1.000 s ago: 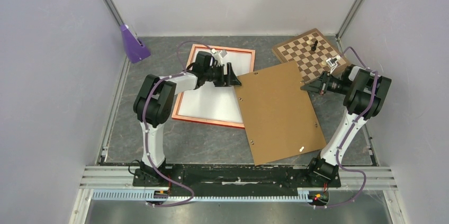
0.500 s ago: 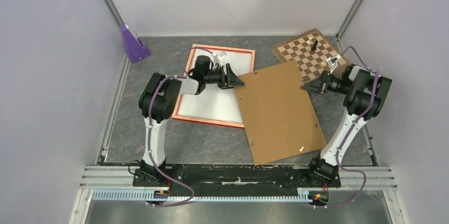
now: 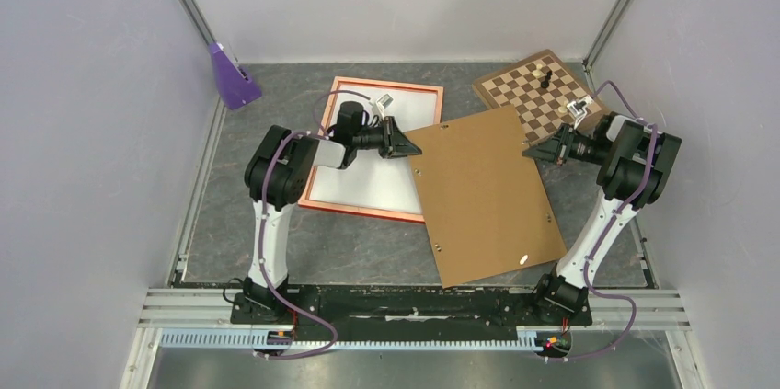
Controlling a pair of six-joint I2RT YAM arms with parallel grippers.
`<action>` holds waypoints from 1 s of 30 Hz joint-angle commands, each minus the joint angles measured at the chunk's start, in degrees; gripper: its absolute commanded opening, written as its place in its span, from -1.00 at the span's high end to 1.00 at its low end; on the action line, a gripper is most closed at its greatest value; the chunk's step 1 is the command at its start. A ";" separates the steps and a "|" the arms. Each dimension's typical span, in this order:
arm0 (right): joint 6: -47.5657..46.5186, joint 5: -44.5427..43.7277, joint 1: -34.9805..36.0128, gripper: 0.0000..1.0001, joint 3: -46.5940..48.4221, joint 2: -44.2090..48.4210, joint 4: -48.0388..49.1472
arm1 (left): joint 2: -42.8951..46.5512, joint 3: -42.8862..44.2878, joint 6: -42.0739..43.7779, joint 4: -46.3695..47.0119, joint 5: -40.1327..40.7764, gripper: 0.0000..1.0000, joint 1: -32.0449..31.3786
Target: Put the photo into the frame
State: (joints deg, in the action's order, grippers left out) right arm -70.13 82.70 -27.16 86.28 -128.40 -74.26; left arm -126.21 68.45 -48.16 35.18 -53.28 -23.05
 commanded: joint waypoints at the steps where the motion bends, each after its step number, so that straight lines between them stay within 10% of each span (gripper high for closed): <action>1: -3.56 2.22 0.44 0.99 -0.32 3.54 2.29 | 1.47 1.11 0.12 2.14 -1.92 0.68 -0.09; 6: -3.48 1.60 0.44 0.76 -0.24 4.01 2.34 | 3.12 2.76 2.79 -2.02 -2.18 0.84 0.29; 17: -3.48 -0.19 -0.04 -0.39 -0.29 5.25 2.32 | 7.04 8.96 5.99 -12.62 -2.84 0.95 1.50; 26: -3.25 -5.66 -0.62 -0.54 0.83 6.16 2.61 | 9.85 18.87 18.50 -34.80 -1.03 0.95 3.20; 30: 12.42 -11.07 -0.25 -0.54 -0.95 11.18 16.96 | 10.39 23.05 23.37 -44.01 1.15 0.95 3.79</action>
State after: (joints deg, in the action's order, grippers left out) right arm -70.48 76.95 -27.55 85.86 -124.57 -70.65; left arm -120.11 86.37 -36.18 1.32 -55.88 -20.08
